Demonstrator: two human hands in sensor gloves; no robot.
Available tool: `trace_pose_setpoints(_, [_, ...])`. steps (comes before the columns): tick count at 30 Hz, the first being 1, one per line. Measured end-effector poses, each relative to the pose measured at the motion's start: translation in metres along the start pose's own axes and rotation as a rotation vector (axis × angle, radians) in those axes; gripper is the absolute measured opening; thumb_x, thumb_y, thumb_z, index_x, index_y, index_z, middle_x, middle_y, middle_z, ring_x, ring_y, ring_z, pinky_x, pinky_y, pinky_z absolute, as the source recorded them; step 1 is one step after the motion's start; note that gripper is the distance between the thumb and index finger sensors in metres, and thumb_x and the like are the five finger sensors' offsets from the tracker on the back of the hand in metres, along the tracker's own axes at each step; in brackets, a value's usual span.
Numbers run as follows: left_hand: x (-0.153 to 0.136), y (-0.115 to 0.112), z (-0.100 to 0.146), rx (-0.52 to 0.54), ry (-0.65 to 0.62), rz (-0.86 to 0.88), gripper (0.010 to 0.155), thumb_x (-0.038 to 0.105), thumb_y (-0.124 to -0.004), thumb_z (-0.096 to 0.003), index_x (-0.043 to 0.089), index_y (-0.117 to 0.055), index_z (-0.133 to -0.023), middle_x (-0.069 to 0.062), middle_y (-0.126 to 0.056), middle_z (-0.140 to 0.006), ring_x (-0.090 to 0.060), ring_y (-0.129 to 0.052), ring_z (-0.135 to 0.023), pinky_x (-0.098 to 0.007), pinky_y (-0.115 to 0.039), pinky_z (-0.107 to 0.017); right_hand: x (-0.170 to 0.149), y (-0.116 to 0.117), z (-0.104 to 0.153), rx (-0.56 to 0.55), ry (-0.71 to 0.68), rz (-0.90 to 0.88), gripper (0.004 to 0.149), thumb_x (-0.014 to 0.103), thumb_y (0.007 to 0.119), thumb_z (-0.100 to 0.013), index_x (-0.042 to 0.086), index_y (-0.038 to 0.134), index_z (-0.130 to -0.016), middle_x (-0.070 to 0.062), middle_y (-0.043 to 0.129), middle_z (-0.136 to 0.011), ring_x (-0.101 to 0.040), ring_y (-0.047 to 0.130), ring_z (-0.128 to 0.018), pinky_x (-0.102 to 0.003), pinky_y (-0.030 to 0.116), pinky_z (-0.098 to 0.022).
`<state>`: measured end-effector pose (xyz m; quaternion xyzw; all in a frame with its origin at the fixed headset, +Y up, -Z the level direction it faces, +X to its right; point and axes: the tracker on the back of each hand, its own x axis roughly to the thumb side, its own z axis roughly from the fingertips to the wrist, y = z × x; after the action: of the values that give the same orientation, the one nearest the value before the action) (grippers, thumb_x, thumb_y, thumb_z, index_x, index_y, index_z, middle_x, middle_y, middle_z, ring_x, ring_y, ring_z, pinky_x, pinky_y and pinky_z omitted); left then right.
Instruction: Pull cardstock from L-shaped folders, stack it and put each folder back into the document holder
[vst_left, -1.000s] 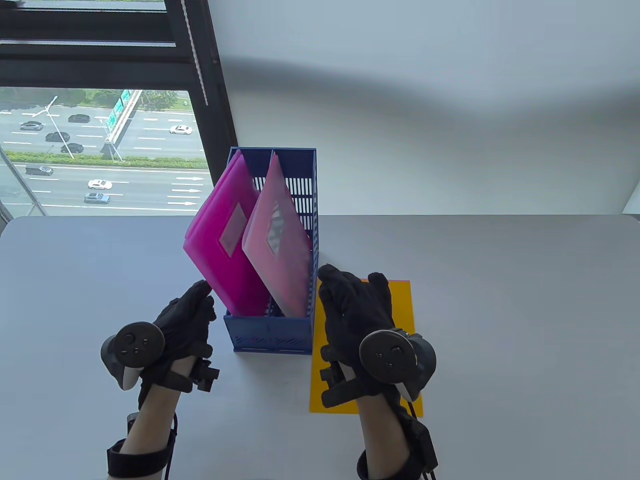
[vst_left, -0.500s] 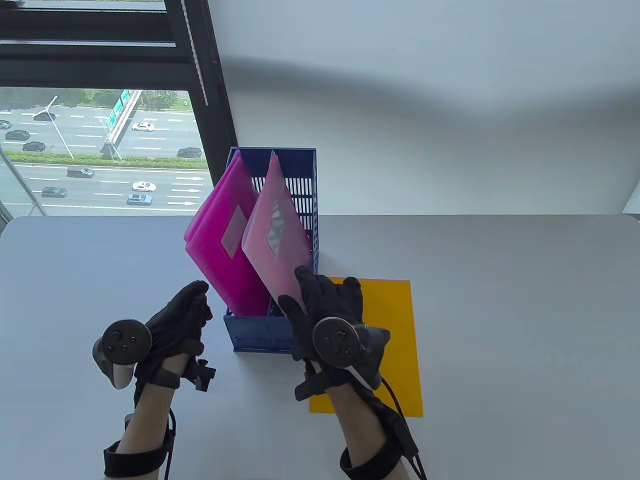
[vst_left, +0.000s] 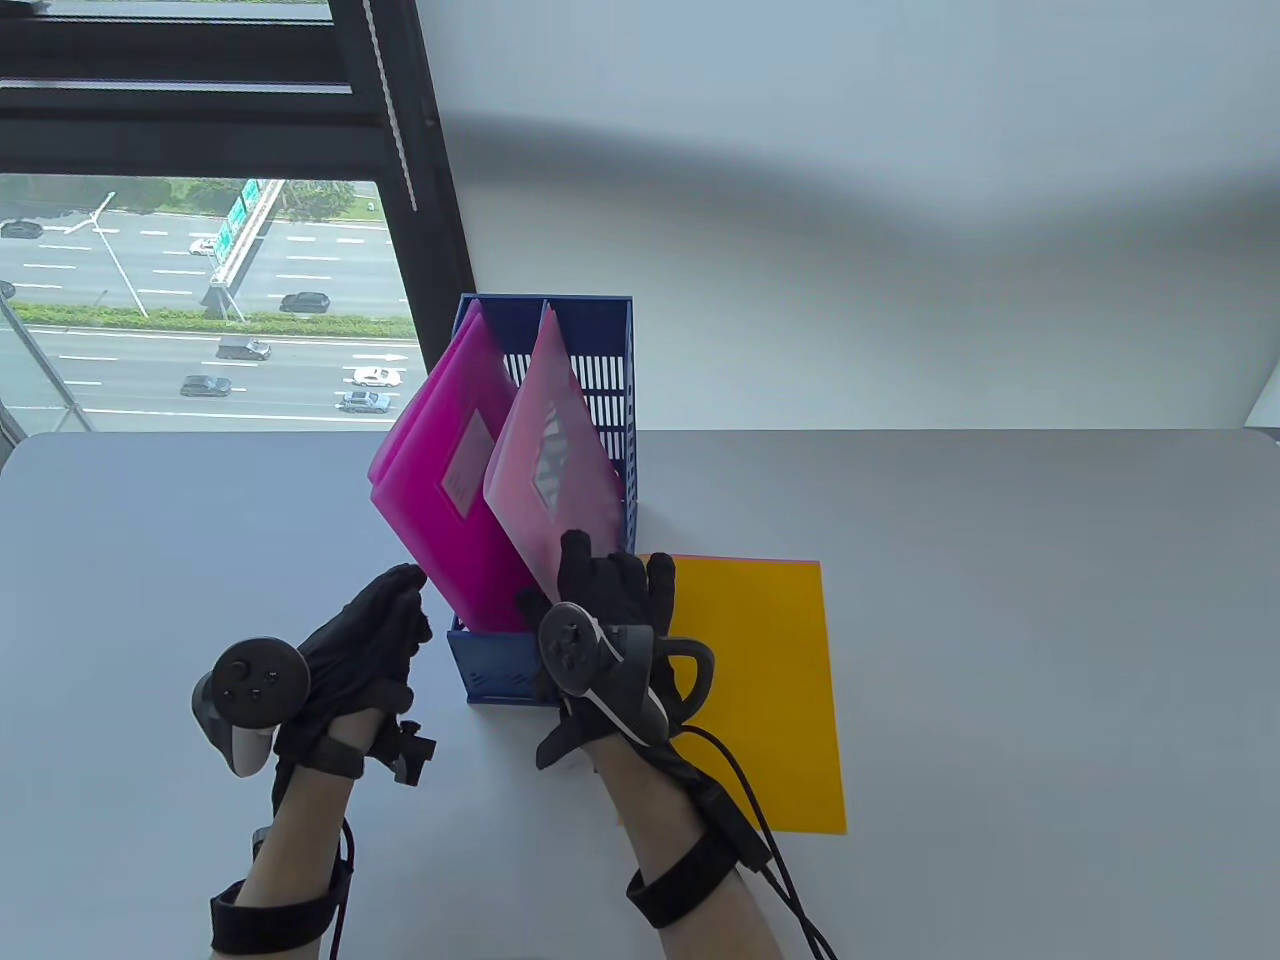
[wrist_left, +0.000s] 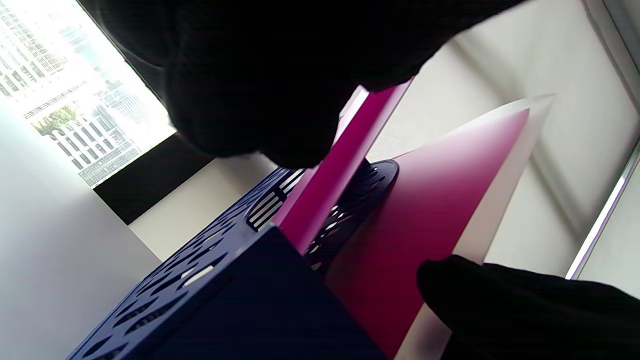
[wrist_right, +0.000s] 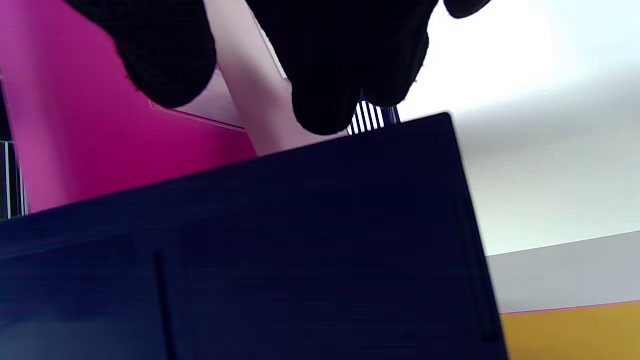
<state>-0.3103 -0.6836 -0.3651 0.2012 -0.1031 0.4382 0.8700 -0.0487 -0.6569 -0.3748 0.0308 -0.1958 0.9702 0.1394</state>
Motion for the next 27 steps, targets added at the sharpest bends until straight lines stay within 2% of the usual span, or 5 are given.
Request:
trace_pose_setpoints(6, [0.0,0.002,0.0,0.008,-0.007,-0.004,0.046,0.038,-0.074,-0.0592,0.012,-0.083,-0.096,-0.006,-0.098,-0.067,-0.031,-0.103,-0.047,-0.059,-0.065,-0.067,-0.006,0.005,0.004,-0.062,-0.011,0.012,0.058,0.061,0.078,-0.058,0.023,0.073,-0.102,0.008,0.095,-0.08,-0.021,0.086,-0.084,-0.052,0.046,-0.079])
trace_pose_setpoints(12, [0.0,0.003,0.0,0.017,-0.014,0.001,0.046,0.038,-0.074,-0.0593,0.012,-0.083,-0.096,-0.006,-0.098,-0.067,-0.031,-0.102,-0.047,-0.06,-0.065,-0.067,-0.022,-0.002,0.006,-0.174,0.008,-0.008,0.045,0.05,0.082,-0.058,0.019,0.085,-0.091,0.009,0.101,-0.067,-0.017,0.094,-0.074,-0.05,0.052,-0.077])
trace_pose_setpoints(23, [0.001,0.007,0.0,0.034,-0.028,0.003,0.046,0.039,-0.074,-0.0593,0.013,-0.084,-0.096,-0.006,-0.098,-0.067,-0.031,-0.102,-0.047,-0.059,-0.066,-0.067,-0.037,-0.014,0.009,-0.26,0.033,-0.121,0.043,0.047,0.082,-0.058,0.017,0.086,-0.089,0.008,0.102,-0.066,-0.016,0.094,-0.074,-0.049,0.052,-0.078])
trace_pose_setpoints(25, [0.003,0.009,0.001,0.052,-0.035,0.009,0.046,0.039,-0.074,-0.0596,0.013,-0.084,-0.096,-0.006,-0.098,-0.067,-0.031,-0.102,-0.048,-0.059,-0.066,-0.067,-0.038,-0.021,0.01,-0.291,0.029,-0.128,0.043,0.047,0.082,-0.058,0.017,0.086,-0.089,0.009,0.102,-0.066,-0.016,0.094,-0.074,-0.049,0.052,-0.078])
trace_pose_setpoints(27, [0.005,0.011,0.003,0.119,-0.057,0.011,0.046,0.04,-0.074,-0.0592,0.013,-0.085,-0.094,-0.006,-0.098,-0.066,-0.031,-0.102,-0.046,-0.058,-0.067,-0.066,-0.039,-0.03,0.012,-0.326,0.025,-0.14,0.043,0.047,0.082,-0.058,0.017,0.086,-0.088,0.009,0.102,-0.066,-0.015,0.094,-0.074,-0.049,0.052,-0.078])
